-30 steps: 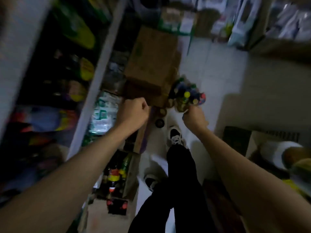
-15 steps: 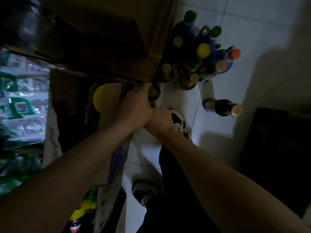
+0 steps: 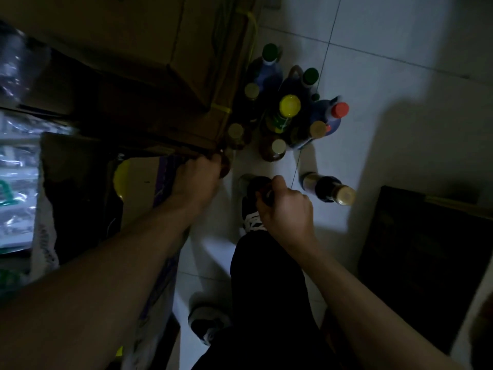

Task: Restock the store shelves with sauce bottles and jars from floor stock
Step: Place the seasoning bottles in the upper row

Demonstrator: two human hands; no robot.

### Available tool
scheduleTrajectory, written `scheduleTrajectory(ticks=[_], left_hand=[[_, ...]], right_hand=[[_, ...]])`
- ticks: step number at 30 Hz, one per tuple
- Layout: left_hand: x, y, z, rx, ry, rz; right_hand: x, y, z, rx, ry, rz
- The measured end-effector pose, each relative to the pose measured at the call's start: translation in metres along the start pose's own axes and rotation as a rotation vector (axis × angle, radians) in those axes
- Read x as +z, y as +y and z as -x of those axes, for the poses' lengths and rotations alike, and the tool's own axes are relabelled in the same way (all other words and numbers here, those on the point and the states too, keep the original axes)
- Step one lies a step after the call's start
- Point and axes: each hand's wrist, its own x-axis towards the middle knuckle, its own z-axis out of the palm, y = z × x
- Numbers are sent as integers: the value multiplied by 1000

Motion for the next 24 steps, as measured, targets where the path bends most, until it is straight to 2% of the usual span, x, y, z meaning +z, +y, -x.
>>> scheduleTrajectory(ticks=[4,8,12,17,21,24], left_hand=[[-28,-1,34,203,67,-32],[-93,-10,99,258,86,210],[-193,-15,177,330,125,292],[-348,-31,284,353,230,169],[-476,-35,376,322,333,31],[-570,-34,449,288,322,-71]], right_hand=[[-31,-15,12,-9,53,33],[-95,-51,46,-22,135,86],[-189,-104,87,-59,244,133],[-326,-197,132,-154,360,150],[-443,-279,175,-182,452,5],[-535,-337,208,-159,415,-314]])
